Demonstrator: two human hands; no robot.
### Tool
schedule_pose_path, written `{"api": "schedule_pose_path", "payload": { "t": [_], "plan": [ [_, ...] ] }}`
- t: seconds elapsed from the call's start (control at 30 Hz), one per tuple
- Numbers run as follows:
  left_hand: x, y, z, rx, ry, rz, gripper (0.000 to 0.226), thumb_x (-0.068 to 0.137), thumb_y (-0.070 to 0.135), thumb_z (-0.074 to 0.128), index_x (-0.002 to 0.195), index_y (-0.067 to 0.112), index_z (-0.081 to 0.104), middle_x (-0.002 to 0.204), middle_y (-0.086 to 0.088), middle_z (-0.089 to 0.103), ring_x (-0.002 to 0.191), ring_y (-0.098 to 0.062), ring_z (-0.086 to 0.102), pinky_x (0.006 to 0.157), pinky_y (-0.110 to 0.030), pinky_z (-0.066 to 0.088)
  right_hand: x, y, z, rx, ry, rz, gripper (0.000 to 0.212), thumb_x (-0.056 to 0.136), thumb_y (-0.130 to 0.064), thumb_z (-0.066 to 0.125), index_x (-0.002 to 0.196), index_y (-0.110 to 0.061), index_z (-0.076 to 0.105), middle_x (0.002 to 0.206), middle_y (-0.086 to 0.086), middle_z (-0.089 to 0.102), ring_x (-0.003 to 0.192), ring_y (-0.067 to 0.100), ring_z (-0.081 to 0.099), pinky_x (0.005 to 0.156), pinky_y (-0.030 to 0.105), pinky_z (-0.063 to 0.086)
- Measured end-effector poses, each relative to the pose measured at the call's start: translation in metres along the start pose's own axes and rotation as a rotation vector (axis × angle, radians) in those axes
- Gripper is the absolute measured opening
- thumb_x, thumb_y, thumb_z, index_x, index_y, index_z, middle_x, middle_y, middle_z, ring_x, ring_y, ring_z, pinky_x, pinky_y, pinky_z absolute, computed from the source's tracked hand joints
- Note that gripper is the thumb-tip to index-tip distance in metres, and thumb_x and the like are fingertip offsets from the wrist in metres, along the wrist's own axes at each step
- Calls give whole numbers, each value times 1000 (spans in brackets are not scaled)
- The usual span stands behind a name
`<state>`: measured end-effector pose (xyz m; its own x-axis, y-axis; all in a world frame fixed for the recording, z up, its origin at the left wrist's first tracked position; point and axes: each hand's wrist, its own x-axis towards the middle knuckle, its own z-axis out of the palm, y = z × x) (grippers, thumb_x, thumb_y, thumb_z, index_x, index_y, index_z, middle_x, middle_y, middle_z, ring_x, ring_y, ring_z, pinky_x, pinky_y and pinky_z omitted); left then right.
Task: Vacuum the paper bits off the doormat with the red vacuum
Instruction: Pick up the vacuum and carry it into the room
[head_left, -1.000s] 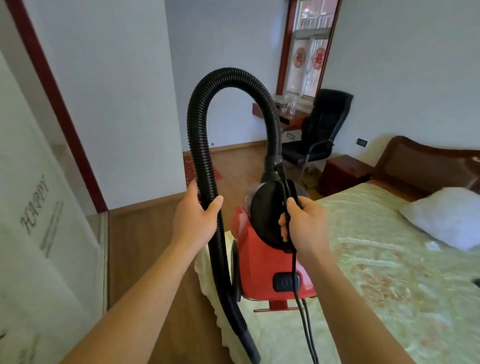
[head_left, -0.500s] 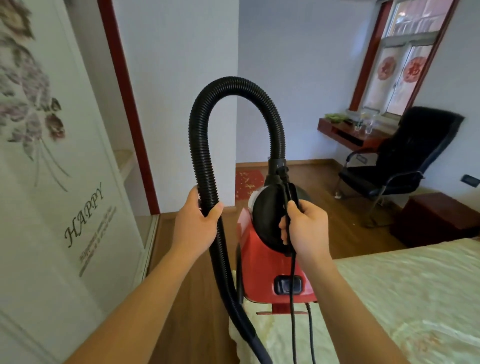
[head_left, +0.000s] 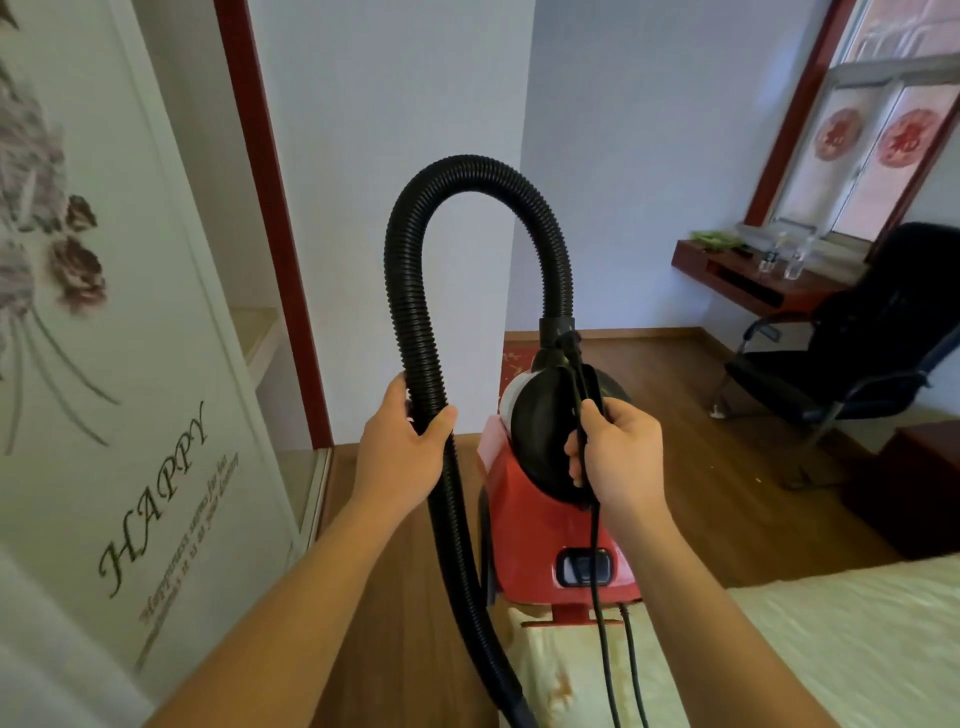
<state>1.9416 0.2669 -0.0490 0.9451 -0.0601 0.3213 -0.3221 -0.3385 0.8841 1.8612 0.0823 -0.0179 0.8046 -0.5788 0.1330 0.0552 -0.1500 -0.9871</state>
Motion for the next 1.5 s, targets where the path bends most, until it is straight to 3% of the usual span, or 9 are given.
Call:
{"api": "schedule_pose_path", "payload": {
  "t": [0.17, 0.3, 0.53, 0.67, 0.77, 1.0, 1.17, 1.37, 1.5],
  "plan": [
    [84, -37, -24, 20, -51, 24, 46, 98, 32, 64, 141, 24, 49, 118, 12, 64, 84, 10, 60, 65, -7, 47, 47, 1, 76, 33, 34, 25, 28, 104, -14, 47, 96, 7, 63, 58, 8, 57, 46, 23, 47, 48, 34, 43],
    [139, -51, -34, -2, -61, 29, 50, 98, 33, 64, 144, 24, 46, 124, 9, 63, 89, 3, 60, 78, -15, 49, 85, -4, 118, 33, 51, 18, 29, 103, -13, 47, 93, 9, 63, 57, 8, 56, 44, 22, 47, 46, 33, 42],
    [221, -84, -28, -19, -61, 8, 52, 98, 34, 64, 145, 24, 46, 127, 7, 63, 102, -7, 64, 86, -24, 55, 159, 5, 171, 14, 42, -12, 30, 103, -13, 47, 88, 9, 62, 57, 11, 56, 43, 23, 46, 47, 34, 42],
    [275, -108, -9, -18, -78, 7, 49, 98, 34, 64, 143, 25, 47, 123, 8, 65, 96, -2, 64, 78, -17, 54, 215, 20, 193, 21, 46, 3, 30, 102, -13, 48, 87, 10, 62, 57, 10, 56, 43, 22, 46, 46, 34, 41],
    [318, -121, 10, -27, -100, -7, 49, 97, 34, 64, 142, 26, 48, 123, 7, 65, 101, -6, 65, 82, -23, 56, 263, 28, 208, 23, 44, 20, 29, 102, -13, 48, 90, 8, 64, 57, 9, 57, 44, 22, 47, 46, 34, 42],
    [422, -127, 68, -51, -121, -8, 48, 97, 31, 65, 141, 24, 49, 121, 5, 66, 103, -9, 65, 92, -33, 58, 371, 32, 219, 14, 74, 33, 30, 101, -11, 48, 86, 13, 59, 56, 11, 55, 44, 23, 46, 46, 34, 41],
    [478, -117, 105, -79, -158, 23, 43, 97, 29, 65, 138, 24, 51, 113, 5, 68, 94, -6, 66, 78, -19, 54, 428, 24, 213, -4, 128, 26, 30, 101, -12, 48, 90, 14, 60, 57, 11, 55, 43, 21, 46, 46, 35, 42],
    [541, -113, 160, -117, -244, 63, 42, 98, 30, 65, 137, 26, 50, 109, 13, 64, 90, 0, 64, 75, -17, 53, 495, 25, 202, -36, 226, 22, 30, 102, -13, 48, 91, 11, 61, 56, 9, 55, 43, 20, 47, 43, 32, 41],
    [582, -117, 201, -127, -310, 97, 42, 97, 31, 65, 136, 29, 50, 111, 13, 65, 91, 2, 63, 81, -23, 55, 538, 33, 198, -55, 298, 31, 28, 102, -15, 48, 91, 4, 66, 55, 6, 56, 44, 20, 48, 44, 31, 42]
  ]
}}
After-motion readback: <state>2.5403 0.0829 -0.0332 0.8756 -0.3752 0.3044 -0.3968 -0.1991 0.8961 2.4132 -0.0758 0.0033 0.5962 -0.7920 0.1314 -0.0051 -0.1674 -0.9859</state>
